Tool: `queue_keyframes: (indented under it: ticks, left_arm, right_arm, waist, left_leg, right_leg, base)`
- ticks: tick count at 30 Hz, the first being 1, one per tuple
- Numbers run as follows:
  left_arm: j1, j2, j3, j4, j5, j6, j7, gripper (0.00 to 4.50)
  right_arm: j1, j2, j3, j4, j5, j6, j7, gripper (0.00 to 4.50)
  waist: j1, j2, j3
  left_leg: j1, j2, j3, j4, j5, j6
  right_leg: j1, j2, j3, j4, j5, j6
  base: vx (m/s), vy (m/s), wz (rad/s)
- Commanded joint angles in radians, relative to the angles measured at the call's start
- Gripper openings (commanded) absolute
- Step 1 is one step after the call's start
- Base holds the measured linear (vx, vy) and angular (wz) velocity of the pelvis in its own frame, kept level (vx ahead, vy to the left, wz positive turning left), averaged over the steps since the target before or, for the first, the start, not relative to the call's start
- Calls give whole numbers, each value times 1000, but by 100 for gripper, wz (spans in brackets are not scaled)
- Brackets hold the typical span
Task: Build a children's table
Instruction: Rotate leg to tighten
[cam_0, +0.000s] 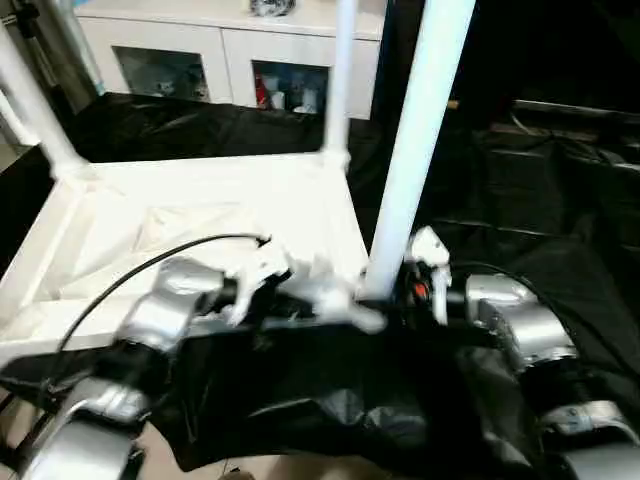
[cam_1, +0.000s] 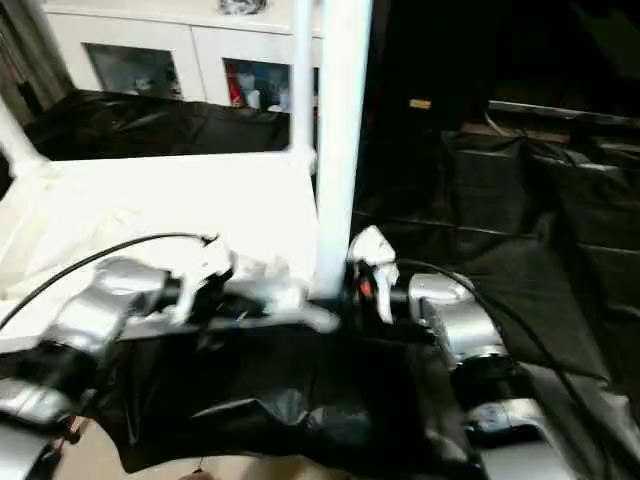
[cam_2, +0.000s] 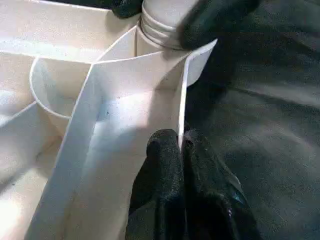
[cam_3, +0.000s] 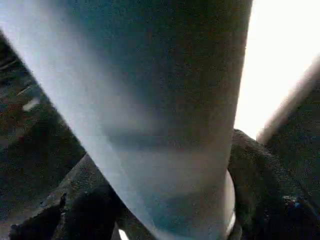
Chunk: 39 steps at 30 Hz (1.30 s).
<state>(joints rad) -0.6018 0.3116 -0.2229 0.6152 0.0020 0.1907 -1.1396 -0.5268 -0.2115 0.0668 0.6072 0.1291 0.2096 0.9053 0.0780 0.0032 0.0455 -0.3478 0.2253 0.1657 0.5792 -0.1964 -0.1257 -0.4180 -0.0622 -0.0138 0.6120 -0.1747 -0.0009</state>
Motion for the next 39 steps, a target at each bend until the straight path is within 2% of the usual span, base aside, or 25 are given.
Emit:
queue_keyframes:
  ticks: [1,2,3,4,5,6,7,9,10,11,12,13,15,18,21,23,25,30,31,35,39]
  left_arm:
    - [-62,-77,63,19,-26,3,166,0]
    - [-62,-77,63,19,-26,3,166,0]
    - [-80,-103,68,44,-18,1,230,0]
    - [-87,-120,71,55,-18,0,258,0]
    - [-92,-132,73,62,-17,-1,276,0]
    - [-98,-148,76,72,-16,-5,297,0]
    - [-104,-165,78,82,-16,-9,312,0]
    - [-106,-182,75,84,-16,-14,323,0]
    - [-105,-187,75,82,-13,-14,324,0]
    - [-101,-190,72,73,-15,-15,312,0]
    - [-98,-191,71,66,-17,-17,300,0]
    - [-94,-189,69,59,-20,-20,284,0]
    - [-87,-182,64,51,-25,-30,258,0]
    - [-71,-158,54,29,-31,-32,206,0]
    - [-58,-140,47,13,-38,-35,163,0]
    - [-29,-96,30,-31,-60,-37,53,0]
    - [-21,-82,25,-45,-67,-38,18,0]
    - [3,-34,10,-82,-78,-30,-81,0]
    - [12,-16,2,-95,-81,-28,-116,0]
    - [31,25,-7,-124,-90,-15,-189,0]
    - [37,43,-8,-135,-99,1,-220,0]
  right_arm:
    - [-8,109,48,65,-13,30,-117,260]
    - [-8,109,48,65,-13,30,-117,260]
    - [-23,149,38,112,-27,27,-219,260]
    - [-31,177,33,136,-38,16,-283,259]
    - [-36,196,30,152,-45,8,-327,259]
    - [-45,219,24,169,-53,-4,-371,259]
    - [-56,239,25,188,-71,-25,-403,259]
    - [-66,256,33,200,-94,-65,-421,259]
    - [-70,259,34,204,-102,-84,-423,259]
    - [-72,261,21,203,-90,-94,-415,259]
    - [-74,260,7,203,-72,-96,-399,294]
    - [-76,257,-4,200,-54,-89,-381,294]
    - [-77,250,-15,196,-31,-79,-354,332]
    - [-71,219,-7,174,-19,-73,-283,345]
    - [-65,185,18,155,-32,-85,-209,357]
    - [-45,102,66,95,-25,-76,-37,357]
    - [-38,77,79,75,-21,-74,17,357]
    - [-9,-6,110,0,-7,-60,187,357]
    - [-3,-30,115,-13,-4,-53,228,357]
    - [9,-84,129,-47,8,-21,325,357]
    - [15,-107,142,-61,11,2,371,357]
  waist:
    - [-7,-5,-56]
    - [-10,-6,-57]
    - [-12,-4,-57]
    - [-14,2,-56]
    - [-18,-2,-56]
    - [-18,2,-59]
    - [-19,2,-59]
    - [-21,7,-61]
    - [-20,6,-61]
    - [-19,7,-62]
    - [-19,9,-62]
    - [-19,9,-62]
    - [-20,12,-61]
    - [-20,14,-63]
    - [-20,13,-66]
    - [-17,10,-66]
    - [-16,10,-66]
    - [-8,8,-63]
    - [-5,10,-63]
    - [1,6,-60]
    - [9,5,-61]
  left_leg:
    - [-5,-15,15,-67,-173,-1]
    - [-4,-16,15,-67,-176,-2]
    - [-4,-14,15,-66,-175,-1]
    - [-2,-14,15,-66,-183,-2]
    - [-6,-17,14,-68,-179,-3]
    - [-5,-16,14,-67,-173,-2]
    - [-6,-16,15,-66,-171,0]
    - [-9,-18,14,-65,-169,4]
    - [-8,-18,15,-65,-171,8]
    - [-9,-18,15,-63,-168,16]
    - [-10,-18,15,-63,-164,24]
    - [-10,-18,16,-63,-163,27]
    - [-9,-17,16,-64,-174,35]
    - [-9,-16,15,-63,-174,40]
    - [-13,-15,16,-59,-139,54]
    - [-13,-14,17,-57,-129,70]
    - [-13,-14,18,-56,-124,76]
    - [-8,-7,22,-56,-146,83]
    - [-7,-6,22,-57,-150,82]
    - [-6,-5,21,-60,-170,68]
    - [-6,-5,21,-60,-151,65]
  right_leg:
    - [54,-45,19,-79,-279,-182]
    - [55,-45,19,-80,-284,-179]
    - [53,-45,20,-80,-275,-180]
    - [50,-44,20,-81,-274,-183]
    - [54,-43,18,-81,-272,-182]
    - [54,-43,19,-79,-258,-182]
    - [54,-43,20,-80,-249,-183]
    - [57,-43,19,-77,-229,-190]
    - [56,-42,19,-79,-228,-190]
    - [59,-42,19,-77,-211,-193]
    - [59,-42,19,-76,-194,-198]
    - [59,-42,19,-76,-188,-200]
    - [59,-41,18,-77,-186,-206]
    - [60,-42,18,-75,-175,-214]
    - [66,-41,17,-67,-93,-236]
    - [69,-40,17,-63,-58,-248]
    - [69,-40,17,-61,-45,-252]
    - [63,-39,16,-65,-90,-259]
    - [61,-40,16,-65,-101,-259]
    - [58,-42,17,-68,-153,-244]
    - [58,-42,16,-65,-138,-242]
  base:
    - [0,0,0]
    - [0,0,0]
    - [0,0,0]
    - [0,0,0]
    - [0,0,0]
    - [0,0,0]
    - [0,0,0]
    - [0,0,0]
    - [0,0,0]
    - [0,0,0]
    - [0,0,0]
    - [0,0,0]
    - [0,0,0]
    - [0,0,0]
    - [0,0,0]
    - [0,0,0]
    - [0,0,0]
    - [0,0,0]
    - [0,0,0]
    - [0,0,0]
    - [0,0,0]
